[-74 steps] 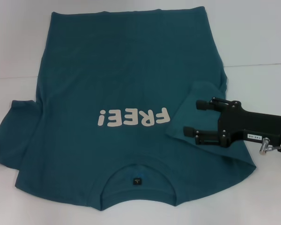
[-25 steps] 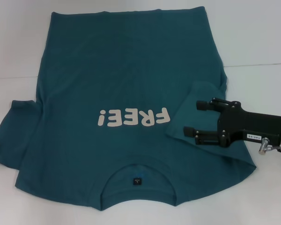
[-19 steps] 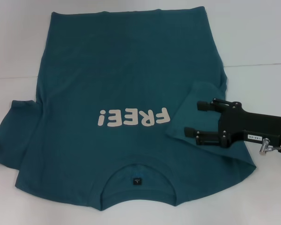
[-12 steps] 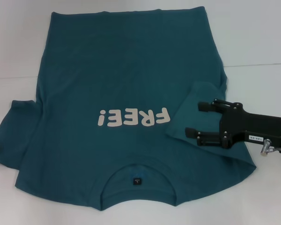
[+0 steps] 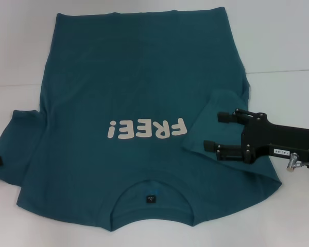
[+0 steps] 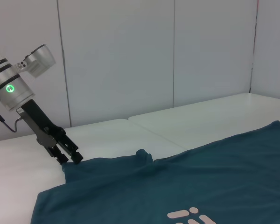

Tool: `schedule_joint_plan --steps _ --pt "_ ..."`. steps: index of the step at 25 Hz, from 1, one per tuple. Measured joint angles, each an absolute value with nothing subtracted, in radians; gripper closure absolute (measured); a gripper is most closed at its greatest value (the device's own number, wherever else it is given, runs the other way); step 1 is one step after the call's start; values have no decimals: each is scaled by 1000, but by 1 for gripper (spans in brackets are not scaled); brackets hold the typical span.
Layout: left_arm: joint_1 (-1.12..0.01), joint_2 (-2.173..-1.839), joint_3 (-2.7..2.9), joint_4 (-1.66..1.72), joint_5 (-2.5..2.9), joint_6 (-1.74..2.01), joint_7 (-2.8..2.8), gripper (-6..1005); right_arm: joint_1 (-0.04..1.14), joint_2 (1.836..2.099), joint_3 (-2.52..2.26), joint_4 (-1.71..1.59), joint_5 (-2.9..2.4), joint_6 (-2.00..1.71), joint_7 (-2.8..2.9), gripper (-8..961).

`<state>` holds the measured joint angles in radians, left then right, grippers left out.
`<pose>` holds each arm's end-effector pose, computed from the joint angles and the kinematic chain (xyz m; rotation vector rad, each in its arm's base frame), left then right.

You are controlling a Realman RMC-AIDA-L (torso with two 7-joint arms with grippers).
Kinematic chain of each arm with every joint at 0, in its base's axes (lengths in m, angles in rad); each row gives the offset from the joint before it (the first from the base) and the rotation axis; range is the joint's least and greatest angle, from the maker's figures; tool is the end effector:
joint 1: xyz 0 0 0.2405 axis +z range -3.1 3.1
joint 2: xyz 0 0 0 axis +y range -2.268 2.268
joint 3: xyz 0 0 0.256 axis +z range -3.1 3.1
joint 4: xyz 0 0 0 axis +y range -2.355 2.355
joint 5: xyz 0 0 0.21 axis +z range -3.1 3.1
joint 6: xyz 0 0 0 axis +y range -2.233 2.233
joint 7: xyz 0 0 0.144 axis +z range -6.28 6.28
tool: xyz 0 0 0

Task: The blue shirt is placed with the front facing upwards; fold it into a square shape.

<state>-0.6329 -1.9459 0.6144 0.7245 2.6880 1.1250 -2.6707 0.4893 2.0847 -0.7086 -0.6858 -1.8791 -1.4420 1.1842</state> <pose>-0.3565 0.3856 0.0838 -1.6924 -1.7771 -0.0793 0.2694 0.3425 0.0106 -2.5655 0.3888 0.6636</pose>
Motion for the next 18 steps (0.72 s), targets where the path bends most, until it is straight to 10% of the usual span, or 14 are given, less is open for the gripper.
schedule_joint_plan --steps 18 --pt "-650 -1950 613 728 2693 1147 -2692 95 483 2084 -709 -686 -1879 -1443 1184 37"
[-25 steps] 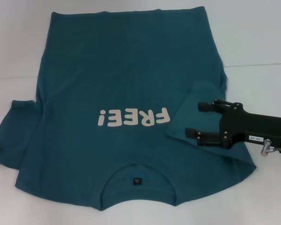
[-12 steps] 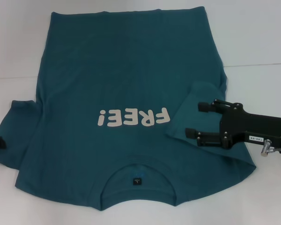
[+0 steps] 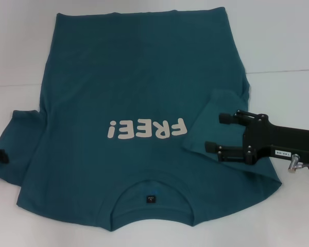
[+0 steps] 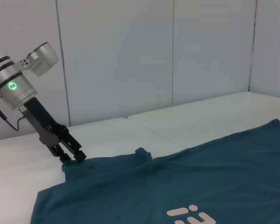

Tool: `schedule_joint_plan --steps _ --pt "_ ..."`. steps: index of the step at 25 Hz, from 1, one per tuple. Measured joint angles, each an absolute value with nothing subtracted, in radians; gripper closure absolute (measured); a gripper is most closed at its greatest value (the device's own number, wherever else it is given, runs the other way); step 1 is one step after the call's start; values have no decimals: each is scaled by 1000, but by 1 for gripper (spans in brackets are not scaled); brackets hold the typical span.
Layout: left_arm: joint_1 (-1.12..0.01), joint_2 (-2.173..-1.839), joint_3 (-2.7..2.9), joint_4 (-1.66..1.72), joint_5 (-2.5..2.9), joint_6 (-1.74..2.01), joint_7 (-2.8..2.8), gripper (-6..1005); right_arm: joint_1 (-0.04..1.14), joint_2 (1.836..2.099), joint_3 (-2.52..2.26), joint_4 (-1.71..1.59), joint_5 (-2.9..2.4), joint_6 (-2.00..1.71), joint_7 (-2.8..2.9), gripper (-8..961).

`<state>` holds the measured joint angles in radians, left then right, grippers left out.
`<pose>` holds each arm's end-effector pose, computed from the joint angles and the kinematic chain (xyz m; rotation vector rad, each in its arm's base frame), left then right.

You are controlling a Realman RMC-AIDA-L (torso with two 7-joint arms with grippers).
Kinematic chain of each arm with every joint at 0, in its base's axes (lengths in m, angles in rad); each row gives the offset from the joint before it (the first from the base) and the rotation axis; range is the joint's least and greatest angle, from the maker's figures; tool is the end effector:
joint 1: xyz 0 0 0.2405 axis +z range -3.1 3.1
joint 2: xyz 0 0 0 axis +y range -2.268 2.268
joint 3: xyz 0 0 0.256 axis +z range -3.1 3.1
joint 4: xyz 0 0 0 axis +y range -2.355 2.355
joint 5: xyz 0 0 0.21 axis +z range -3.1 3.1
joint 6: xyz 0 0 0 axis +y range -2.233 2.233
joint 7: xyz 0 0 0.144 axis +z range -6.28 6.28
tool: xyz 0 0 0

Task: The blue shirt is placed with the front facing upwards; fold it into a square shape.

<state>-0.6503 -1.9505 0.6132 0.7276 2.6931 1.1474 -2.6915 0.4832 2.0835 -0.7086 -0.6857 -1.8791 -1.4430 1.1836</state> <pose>-0.3484 0.3891 0.0804 -1.7046 -1.7972 -0.0848 0.2717 0.3408 0.0111 -2.5638 0.3949 0.6606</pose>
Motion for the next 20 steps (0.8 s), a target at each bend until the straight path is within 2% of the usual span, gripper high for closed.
schedule_joint_plan --steps 20 --pt "-650 -1947 611 732 2723 1134 -2695 95 483 2083 -709 -687 -1879 -1442 1181 37"
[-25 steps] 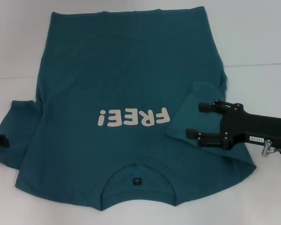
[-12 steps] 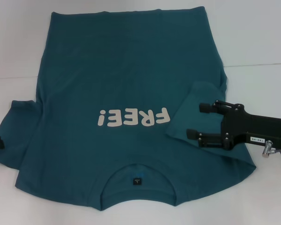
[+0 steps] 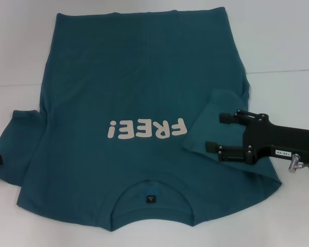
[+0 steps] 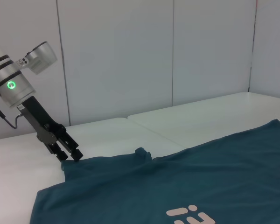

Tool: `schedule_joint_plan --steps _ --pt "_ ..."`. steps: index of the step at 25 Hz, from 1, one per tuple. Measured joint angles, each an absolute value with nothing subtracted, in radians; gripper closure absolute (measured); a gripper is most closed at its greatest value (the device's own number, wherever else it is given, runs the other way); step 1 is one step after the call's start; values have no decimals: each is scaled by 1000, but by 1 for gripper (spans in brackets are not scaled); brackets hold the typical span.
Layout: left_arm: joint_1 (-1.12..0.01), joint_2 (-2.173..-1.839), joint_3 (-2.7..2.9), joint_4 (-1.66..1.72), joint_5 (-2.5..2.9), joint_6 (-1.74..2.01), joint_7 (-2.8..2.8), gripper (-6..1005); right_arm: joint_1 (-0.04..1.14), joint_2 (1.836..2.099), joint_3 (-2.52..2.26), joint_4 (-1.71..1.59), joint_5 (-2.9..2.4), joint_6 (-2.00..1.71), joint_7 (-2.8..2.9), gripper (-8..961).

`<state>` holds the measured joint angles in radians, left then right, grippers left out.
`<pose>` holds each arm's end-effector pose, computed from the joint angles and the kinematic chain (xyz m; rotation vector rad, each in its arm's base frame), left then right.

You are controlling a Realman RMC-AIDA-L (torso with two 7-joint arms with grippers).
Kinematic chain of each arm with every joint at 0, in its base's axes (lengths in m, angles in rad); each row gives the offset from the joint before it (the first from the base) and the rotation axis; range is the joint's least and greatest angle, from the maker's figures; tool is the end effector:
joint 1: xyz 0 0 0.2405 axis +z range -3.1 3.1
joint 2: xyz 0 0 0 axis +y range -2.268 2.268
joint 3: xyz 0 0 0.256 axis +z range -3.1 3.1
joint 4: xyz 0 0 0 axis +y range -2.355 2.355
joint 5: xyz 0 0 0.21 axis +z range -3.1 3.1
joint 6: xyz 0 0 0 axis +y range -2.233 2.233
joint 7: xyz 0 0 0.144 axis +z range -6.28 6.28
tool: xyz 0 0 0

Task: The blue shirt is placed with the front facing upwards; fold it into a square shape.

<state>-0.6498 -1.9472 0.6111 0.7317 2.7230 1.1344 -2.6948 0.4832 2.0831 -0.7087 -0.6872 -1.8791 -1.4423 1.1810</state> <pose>-0.3527 0.3890 0.0850 -1.6871 -1.7765 -0.0563 0.2717 0.3411 0.0115 -2.5629 0.3898 0.6580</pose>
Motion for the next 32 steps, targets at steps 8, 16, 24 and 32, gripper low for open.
schedule_joint_plan --steps 8,16,24,32 --pt "-661 -1951 611 732 2718 1144 -2717 96 483 2083 -709 -690 -1879 -1438 1180 37" --pt "-666 -1946 615 726 2723 1152 -2734 95 483 2083 -709 -696 -1879 -1437 1181 37" --pt "-665 -1945 615 726 2741 1154 -2735 96 483 2083 -709 -696 -1879 -1437 1178 37" --pt "-672 -1947 615 726 2746 1165 -2735 96 483 2083 -709 -696 -1879 -1439 1178 37"
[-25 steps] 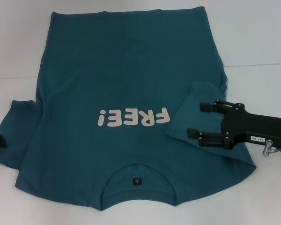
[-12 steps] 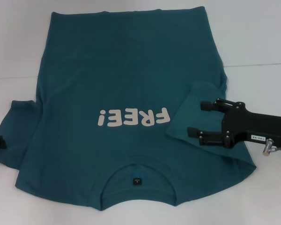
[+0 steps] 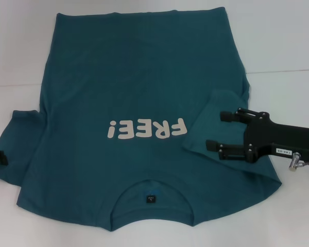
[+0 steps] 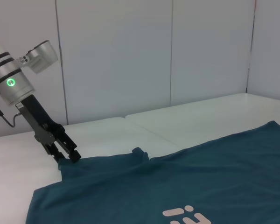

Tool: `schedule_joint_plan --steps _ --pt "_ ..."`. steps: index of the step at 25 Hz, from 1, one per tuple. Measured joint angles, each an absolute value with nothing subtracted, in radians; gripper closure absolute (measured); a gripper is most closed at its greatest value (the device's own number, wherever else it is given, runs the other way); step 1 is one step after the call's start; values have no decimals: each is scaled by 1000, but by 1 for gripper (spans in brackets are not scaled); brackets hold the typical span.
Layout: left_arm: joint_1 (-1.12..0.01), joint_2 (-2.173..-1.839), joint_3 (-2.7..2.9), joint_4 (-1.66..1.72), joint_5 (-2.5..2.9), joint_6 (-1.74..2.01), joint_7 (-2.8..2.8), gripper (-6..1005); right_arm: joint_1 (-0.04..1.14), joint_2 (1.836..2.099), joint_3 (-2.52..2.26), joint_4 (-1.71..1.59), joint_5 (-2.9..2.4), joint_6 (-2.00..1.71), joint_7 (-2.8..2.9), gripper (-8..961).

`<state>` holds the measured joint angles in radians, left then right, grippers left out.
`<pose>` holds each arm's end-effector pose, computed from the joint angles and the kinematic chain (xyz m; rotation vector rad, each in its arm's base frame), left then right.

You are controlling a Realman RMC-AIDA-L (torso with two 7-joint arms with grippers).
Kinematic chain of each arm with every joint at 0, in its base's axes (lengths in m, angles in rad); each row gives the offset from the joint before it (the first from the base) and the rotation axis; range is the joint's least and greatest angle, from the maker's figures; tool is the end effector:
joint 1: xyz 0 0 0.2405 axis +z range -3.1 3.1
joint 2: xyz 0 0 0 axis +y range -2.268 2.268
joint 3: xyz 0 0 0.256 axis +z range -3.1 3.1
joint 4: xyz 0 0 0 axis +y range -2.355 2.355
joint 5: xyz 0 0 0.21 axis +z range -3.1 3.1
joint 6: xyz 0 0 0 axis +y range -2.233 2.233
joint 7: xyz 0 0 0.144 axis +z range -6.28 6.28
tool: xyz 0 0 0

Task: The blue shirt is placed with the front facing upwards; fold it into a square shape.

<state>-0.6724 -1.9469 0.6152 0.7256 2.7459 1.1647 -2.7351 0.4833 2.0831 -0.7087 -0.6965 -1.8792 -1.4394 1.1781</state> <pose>-0.3454 0.3915 0.0812 -1.6900 -1.8129 -0.0370 0.2712 0.3424 0.0133 -2.5585 0.3761 0.6502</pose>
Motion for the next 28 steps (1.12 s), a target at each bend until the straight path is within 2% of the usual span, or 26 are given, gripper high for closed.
schedule_joint_plan --steps 8,25,28 --pt "-674 -1948 615 725 2746 1166 -2735 95 483 2083 -709 -696 -1879 -1442 1178 37" --pt "-674 -1947 616 724 2746 1161 -2735 166 483 2083 -709 -696 -1879 -1439 1177 37" --pt "-674 -1946 618 722 2749 1159 -2737 306 483 2083 -707 -697 -1879 -1439 1177 37"
